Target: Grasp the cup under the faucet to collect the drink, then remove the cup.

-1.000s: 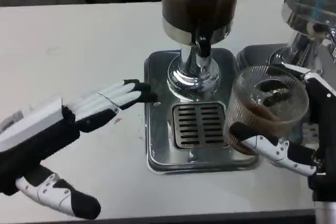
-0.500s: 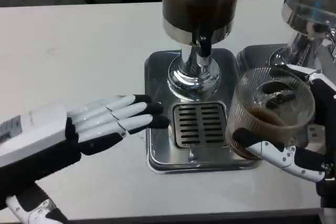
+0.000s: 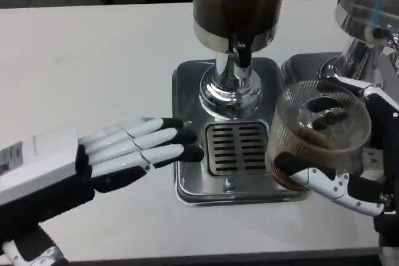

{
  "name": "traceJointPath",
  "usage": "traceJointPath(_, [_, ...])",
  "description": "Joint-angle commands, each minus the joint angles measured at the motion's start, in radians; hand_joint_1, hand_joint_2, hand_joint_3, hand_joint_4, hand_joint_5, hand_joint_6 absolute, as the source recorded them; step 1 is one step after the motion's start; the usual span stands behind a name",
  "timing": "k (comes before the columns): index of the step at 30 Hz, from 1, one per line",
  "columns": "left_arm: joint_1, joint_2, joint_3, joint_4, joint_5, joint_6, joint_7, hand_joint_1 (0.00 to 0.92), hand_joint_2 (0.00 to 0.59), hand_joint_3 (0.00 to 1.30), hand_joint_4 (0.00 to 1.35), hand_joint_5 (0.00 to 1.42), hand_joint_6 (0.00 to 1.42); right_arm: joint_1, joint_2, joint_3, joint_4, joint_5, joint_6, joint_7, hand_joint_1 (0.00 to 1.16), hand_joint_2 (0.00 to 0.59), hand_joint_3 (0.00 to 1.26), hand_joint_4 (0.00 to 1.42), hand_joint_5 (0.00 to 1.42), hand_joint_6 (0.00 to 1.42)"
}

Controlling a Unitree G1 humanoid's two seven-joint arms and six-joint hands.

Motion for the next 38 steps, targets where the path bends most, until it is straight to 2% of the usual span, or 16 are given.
traceJointPath(1, [0.006,0.022,-0.009,0.002,0.000,-0.004,0.002,0.000,0.000,0.09,0.00,0.00,0.04,-0.004,0.008,-0.008,-0.035,0.020,-0.011,-0.001,1.01,0.048,0.82,1.01,1.20,1.42])
traceJointPath(13, [0.033,0.022,0.011,0.012,0.007,0.008,0.007,0.000,0.000,0.10,0.00,0.00,0.04,-0.004,0.011,-0.020,-0.032,0.029,-0.013,0.012,1.01,0.056,0.83,1.01,1.21,1.42])
traceJointPath(38, [0.016,0.014,0.004,0.062,0.031,0.009,0.009,0.000,0.002,0.10,0.00,0.00,0.04,-0.022,0.012,-0.023,-0.018,0.034,-0.011,0.021,1.01,0.065,0.85,1.02,1.21,1.42])
